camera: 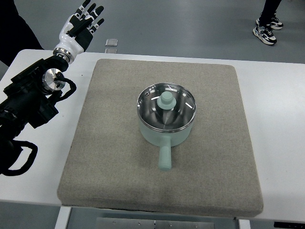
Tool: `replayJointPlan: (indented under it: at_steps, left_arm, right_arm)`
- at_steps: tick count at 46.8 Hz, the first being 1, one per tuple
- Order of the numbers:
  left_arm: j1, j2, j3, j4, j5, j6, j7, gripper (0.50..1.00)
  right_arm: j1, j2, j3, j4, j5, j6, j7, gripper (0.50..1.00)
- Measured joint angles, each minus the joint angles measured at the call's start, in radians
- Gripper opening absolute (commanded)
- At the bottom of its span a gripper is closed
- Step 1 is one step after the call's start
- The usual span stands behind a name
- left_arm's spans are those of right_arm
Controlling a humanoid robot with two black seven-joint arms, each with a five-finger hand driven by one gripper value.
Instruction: Place lid left of pot with left hand
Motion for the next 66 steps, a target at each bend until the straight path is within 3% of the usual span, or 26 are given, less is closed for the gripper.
replayJointPlan:
  at_steps: [66]
  left_arm:
    - [0.0, -0.008, 0.0, 0.0, 0.0, 0.0, -0.019, 0.994]
  right_arm:
    - [0.0, 0.0, 0.0, 0.0, 0.0, 0.0, 0.0, 0.924]
